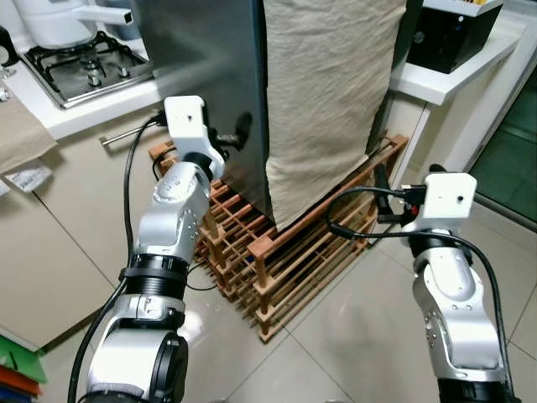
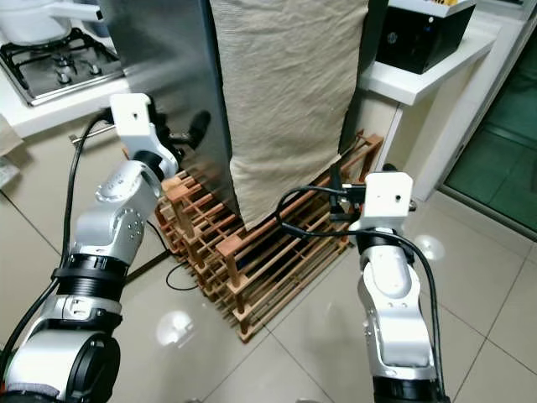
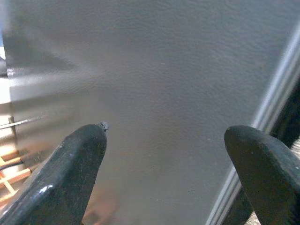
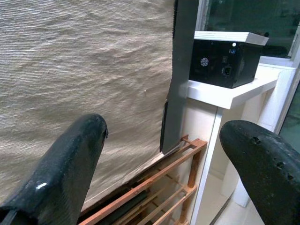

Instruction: Restocking fridge

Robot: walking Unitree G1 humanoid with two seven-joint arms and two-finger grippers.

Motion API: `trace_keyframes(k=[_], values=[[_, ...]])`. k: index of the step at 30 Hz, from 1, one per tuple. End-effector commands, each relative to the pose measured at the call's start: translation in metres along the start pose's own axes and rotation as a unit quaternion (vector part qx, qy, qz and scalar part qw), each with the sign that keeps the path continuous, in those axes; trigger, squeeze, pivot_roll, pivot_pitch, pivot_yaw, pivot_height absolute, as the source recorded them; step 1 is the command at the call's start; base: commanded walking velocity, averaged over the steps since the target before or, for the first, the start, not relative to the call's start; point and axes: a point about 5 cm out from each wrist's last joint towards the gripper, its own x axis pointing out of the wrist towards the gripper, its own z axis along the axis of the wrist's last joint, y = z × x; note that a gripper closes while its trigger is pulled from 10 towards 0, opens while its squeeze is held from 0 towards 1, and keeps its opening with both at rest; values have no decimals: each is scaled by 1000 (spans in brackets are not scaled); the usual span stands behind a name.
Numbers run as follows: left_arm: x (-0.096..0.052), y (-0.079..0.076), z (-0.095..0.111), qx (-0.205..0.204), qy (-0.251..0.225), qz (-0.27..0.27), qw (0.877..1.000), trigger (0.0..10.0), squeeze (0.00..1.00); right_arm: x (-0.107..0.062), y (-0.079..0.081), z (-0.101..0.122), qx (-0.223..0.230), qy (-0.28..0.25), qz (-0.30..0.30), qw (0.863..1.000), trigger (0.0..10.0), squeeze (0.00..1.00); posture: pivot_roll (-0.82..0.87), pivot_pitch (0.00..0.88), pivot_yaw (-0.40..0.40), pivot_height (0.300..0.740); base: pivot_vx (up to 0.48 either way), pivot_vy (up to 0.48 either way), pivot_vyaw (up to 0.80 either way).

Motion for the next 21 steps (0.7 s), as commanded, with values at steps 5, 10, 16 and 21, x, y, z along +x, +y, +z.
trace_keyframes(k=[5,10,16,21], values=[[4,-18,13,-27,-27,-80,996,10000,0,-6,-7,3,-5,2,-10,1000,10000,545,-223,36,58,740,0,0,0],[-3,-36,11,-22,-26,-156,987,10000,0,-8,-9,1,-7,8,-10,1000,10000,541,-220,38,54,740,0,0,0],[0,-44,5,-15,-15,-183,983,10000,0,-5,-9,1,-7,10,-9,1000,10000,541,-216,35,50,740,0,0,0],[1,-48,5,-9,-12,-193,981,10000,0,-5,-9,1,-6,10,-8,1000,10000,541,-217,34,50,740,0,0,0]])
